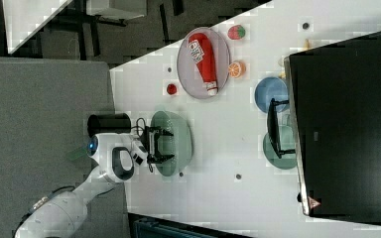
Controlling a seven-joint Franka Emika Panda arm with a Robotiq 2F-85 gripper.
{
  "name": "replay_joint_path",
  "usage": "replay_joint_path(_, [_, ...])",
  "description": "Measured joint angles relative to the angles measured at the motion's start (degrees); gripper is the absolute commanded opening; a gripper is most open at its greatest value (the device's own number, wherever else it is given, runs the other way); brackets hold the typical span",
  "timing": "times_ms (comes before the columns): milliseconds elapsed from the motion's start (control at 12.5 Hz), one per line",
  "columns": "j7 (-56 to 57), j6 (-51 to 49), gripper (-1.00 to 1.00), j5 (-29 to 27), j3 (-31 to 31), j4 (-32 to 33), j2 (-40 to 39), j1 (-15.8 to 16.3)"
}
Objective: Drag strainer right to left.
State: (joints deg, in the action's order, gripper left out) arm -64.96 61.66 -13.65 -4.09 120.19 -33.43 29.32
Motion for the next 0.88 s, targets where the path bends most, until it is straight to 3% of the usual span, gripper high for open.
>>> replay_joint_path(880, [-7.16, -1.18, 1.0, -2.25, 1.96, -9.18, -4.28, 6.74])
